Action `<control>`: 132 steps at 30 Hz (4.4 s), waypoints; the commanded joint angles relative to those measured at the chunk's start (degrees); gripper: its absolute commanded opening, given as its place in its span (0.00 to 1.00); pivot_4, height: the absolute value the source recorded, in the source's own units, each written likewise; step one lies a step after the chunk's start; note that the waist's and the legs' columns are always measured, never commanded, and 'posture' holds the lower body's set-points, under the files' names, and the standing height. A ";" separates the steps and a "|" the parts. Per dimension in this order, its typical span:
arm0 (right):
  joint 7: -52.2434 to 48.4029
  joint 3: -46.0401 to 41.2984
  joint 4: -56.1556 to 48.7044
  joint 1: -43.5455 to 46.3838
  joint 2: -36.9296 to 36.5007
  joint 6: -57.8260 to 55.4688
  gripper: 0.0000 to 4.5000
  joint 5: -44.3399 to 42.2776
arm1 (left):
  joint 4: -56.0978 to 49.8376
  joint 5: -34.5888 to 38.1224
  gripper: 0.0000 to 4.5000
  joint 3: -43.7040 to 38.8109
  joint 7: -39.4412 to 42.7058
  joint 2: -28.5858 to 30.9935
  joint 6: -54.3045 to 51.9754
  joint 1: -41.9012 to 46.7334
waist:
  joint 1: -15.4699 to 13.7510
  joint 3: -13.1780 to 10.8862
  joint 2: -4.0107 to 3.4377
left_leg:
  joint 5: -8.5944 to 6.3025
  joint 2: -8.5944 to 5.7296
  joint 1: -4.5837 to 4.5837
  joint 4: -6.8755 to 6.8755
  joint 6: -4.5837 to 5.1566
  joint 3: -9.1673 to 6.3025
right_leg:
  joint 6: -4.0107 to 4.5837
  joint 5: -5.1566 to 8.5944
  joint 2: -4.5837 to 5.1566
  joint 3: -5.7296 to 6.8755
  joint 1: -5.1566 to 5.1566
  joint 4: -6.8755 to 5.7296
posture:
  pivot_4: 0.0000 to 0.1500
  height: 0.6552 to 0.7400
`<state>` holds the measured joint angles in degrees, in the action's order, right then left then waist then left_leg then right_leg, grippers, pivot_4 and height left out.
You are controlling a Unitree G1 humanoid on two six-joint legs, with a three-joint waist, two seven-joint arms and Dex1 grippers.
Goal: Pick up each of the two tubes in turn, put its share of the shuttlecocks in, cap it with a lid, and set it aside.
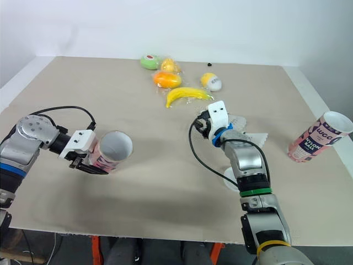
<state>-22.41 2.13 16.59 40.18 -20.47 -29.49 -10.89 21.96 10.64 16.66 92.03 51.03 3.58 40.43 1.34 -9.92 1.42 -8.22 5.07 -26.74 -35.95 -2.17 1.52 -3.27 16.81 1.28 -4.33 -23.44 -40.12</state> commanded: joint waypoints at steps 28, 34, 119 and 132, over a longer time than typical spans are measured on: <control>-40.28 2.11 -46.77 -0.28 -21.12 -4.83 0.01 -24.20 | 2.95 3.70 0.58 3.75 0.47 -3.03 -2.19 2.41 | -0.27 -0.03 -0.11 | -0.01 0.04 0.06 -0.26 0.03 0.00 | -0.03 -0.06 0.05 0.04 0.13 -0.03 | 1.00 0.46; -39.16 11.56 -39.51 5.36 -17.26 -1.19 0.01 -14.79 | 6.01 2.82 0.58 5.64 0.47 -4.42 -1.31 4.83 | -0.30 -0.03 -0.12 | 0.03 0.11 0.06 -0.46 0.09 0.08 | -0.02 -0.04 0.05 0.04 0.10 -0.05 | 1.00 0.46; -23.36 -22.31 -6.55 -25.56 -25.66 -1.89 0.01 -13.42 | 6.55 2.67 0.58 5.03 0.47 -7.78 -0.36 4.68 | -1.59 0.16 -0.55 | 0.18 -0.02 -0.02 -0.46 0.33 0.07 | -0.35 -0.23 0.06 -0.02 0.19 0.01 | 1.00 0.46; -31.97 -19.68 -43.57 -25.97 -32.41 -4.86 0.01 -24.31 | 6.99 2.71 0.58 5.42 0.47 -7.66 -0.16 5.01 | -1.34 0.16 -0.89 | 0.18 0.02 0.01 -0.37 0.33 0.03 | -0.37 -0.18 -0.02 -0.02 0.16 -0.01 | 1.00 0.46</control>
<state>-53.83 -19.39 -21.69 12.11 -51.94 -34.07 -33.26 29.59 13.46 22.06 92.21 43.18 3.40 45.43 0.00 -9.76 0.53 -8.03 5.12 -26.71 -36.35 -1.84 1.52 -3.70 16.65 1.25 -4.31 -23.26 -40.13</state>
